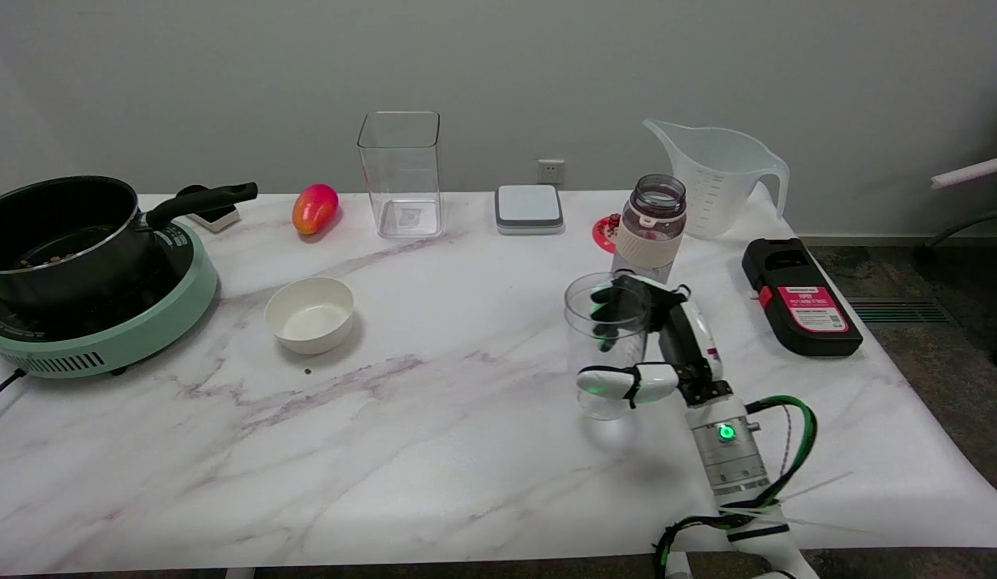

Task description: Place the measuring cup onto the table.

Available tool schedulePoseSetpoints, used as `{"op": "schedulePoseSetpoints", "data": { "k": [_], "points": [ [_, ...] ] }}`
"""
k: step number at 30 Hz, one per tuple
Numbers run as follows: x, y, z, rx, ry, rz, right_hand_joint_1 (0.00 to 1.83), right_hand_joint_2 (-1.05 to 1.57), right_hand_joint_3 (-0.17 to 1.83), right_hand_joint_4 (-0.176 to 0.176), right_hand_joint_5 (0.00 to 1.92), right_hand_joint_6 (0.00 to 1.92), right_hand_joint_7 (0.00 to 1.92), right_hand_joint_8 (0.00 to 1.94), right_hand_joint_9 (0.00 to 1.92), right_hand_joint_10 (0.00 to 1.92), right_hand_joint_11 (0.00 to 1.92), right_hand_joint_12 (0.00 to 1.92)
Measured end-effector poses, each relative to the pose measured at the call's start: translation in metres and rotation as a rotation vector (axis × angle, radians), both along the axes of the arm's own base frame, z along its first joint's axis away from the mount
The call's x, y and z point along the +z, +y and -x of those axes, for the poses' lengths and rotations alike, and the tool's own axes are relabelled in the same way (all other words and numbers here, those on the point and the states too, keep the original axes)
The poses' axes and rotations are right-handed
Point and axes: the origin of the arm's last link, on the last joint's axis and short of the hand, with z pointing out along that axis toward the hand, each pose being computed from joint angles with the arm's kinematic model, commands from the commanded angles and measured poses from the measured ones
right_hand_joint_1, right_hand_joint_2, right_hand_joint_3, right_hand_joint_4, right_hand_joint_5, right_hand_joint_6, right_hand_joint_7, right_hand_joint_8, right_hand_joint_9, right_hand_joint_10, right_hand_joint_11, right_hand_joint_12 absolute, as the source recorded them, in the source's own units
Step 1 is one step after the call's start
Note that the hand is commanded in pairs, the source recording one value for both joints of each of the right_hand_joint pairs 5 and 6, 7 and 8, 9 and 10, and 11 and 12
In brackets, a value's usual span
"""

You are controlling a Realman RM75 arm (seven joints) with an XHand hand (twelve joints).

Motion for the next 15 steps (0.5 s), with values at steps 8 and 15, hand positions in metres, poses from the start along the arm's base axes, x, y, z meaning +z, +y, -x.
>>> {"op": "schedulePoseSetpoints", "data": {
  "k": [8, 15],
  "points": [
    [-0.026, -0.024, 0.0, 0.037, 0.006, -0.064, 1.17, 1.57, 0.23, 0.0, 1.78, 1.78, 1.76, 1.76, 1.69, 1.69, 1.53, 1.53],
    [-0.043, -0.041, 0.007, 0.033, -0.015, -0.084, 1.17, 1.57, 0.24, 0.0, 1.76, 1.76, 1.75, 1.75, 1.68, 1.68, 1.52, 1.52]
  ]
}}
